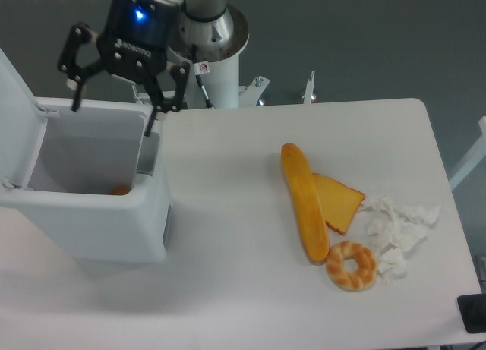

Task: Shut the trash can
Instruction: 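Move the open gripper over the trash can toward the upright lid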

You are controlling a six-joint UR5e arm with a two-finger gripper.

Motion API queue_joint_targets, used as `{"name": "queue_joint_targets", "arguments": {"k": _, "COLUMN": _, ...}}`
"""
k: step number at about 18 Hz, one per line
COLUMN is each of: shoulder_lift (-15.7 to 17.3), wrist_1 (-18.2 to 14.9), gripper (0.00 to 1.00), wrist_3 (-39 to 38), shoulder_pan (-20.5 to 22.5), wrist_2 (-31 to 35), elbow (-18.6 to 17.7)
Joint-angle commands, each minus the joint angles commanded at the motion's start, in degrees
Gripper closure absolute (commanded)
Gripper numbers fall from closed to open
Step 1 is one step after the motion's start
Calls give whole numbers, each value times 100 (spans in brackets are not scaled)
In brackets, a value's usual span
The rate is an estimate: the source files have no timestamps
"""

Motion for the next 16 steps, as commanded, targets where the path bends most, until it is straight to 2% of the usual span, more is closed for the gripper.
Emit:
{"name": "queue_joint_targets", "arguments": {"k": 6, "shoulder_lift": 228, "wrist_1": -9, "gripper": 0, "wrist_3": -9, "shoulder_pan": -115, "wrist_2": -598, "elbow": -8}}
{"name": "queue_joint_targets", "arguments": {"k": 16, "shoulder_lift": 325, "wrist_1": 17, "gripper": 0, "wrist_3": 9, "shoulder_pan": -739, "wrist_2": -746, "elbow": -35}}
